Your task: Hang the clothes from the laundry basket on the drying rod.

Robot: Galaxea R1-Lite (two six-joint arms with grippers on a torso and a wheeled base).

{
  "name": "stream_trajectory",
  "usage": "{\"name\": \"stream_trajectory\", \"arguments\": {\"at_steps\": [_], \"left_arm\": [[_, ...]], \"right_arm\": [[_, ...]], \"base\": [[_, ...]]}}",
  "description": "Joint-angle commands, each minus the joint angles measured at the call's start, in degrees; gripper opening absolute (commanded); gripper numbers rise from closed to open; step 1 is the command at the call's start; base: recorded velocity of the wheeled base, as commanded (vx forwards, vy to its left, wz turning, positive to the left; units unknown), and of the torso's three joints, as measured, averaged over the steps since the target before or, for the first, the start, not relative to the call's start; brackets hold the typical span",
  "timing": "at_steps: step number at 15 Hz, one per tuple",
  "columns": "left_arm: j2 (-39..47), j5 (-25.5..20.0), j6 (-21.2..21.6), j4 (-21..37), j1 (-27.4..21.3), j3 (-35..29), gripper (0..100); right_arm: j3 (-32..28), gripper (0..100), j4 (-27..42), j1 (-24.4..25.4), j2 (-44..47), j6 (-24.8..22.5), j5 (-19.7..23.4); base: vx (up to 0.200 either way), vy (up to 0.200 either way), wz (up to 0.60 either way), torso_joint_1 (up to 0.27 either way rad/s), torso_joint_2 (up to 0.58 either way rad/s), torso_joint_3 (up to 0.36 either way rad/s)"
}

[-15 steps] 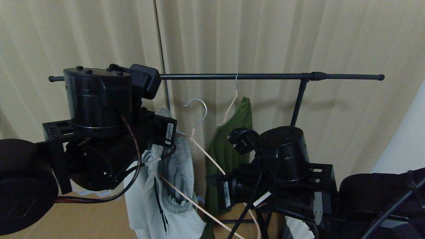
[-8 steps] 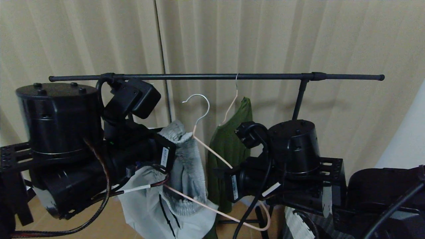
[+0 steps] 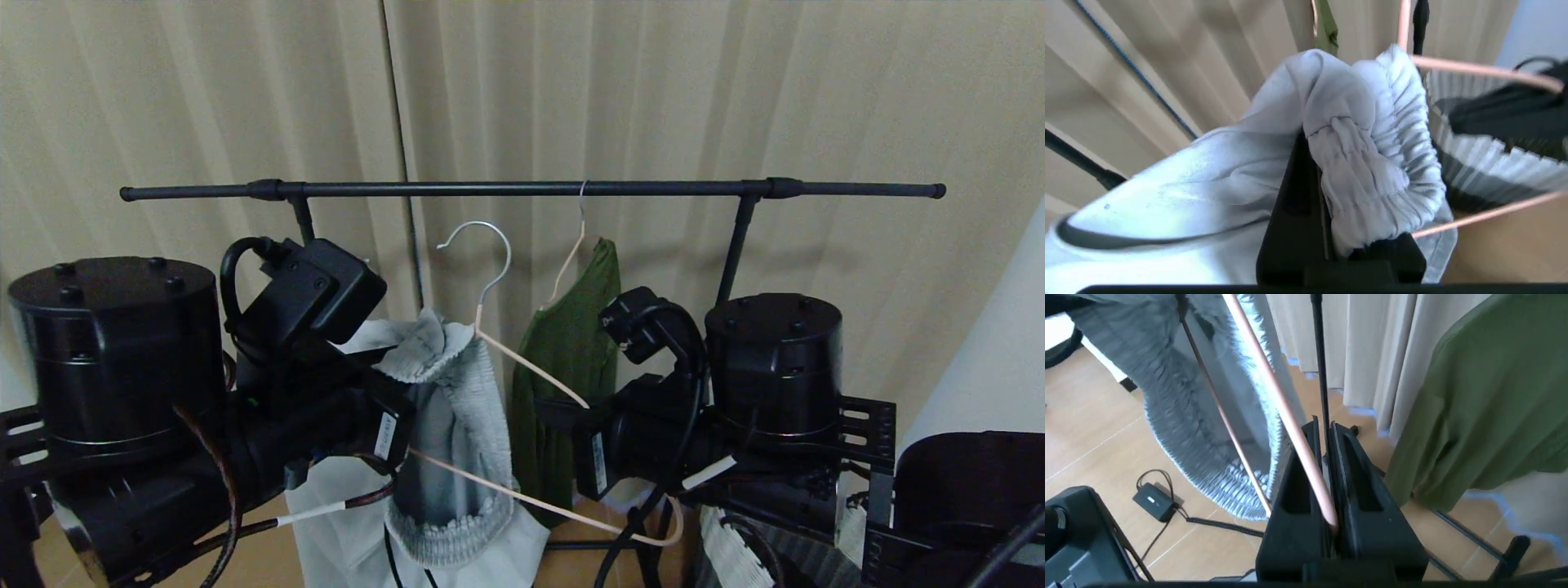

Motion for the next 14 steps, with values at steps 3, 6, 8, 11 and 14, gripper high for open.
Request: {"name": "stream_trajectory", "arguments": {"at_steps": [3, 6, 8, 11, 14], "left_arm": [[-0.1, 0.1, 0.1, 0.1, 0.1, 0.5, 100], [-0.4, -0.1, 0.2, -0.7, 0.0, 0.7, 100], [-0.5, -0.1, 1.0, -2.5, 0.0, 0.7, 100], [-2.3, -0.5, 1.2, -4.0, 0.0, 1.8, 100], [-6.6, -5.5, 1.8, -4.0, 0.1, 3.9, 100]], "right_arm": [[0.2, 0, -0.4, -0.1, -0.5, 0.0, 0.0], [0.5, 0, -0.6, -0.2, -1.0, -0.9, 0.0], [0.8, 0, -0.6, -0.5, -1.7, -1.5, 0.0], [1.8, 0, -0.6, -1.8, -2.5, -3.1, 0.0], [2.4, 0, -2.0, -5.0, -3.3, -4.4, 0.1]], "base": [[0.0, 0.0, 0.0, 0.0, 0.0, 0.0], [0.0, 0.0, 0.0, 0.0, 0.0, 0.0], [0.0, 0.0, 0.0, 0.0, 0.0, 0.0], [0.0, 0.0, 0.0, 0.0, 0.0, 0.0], [0.0, 0.0, 0.0, 0.0, 0.0, 0.0]]}}
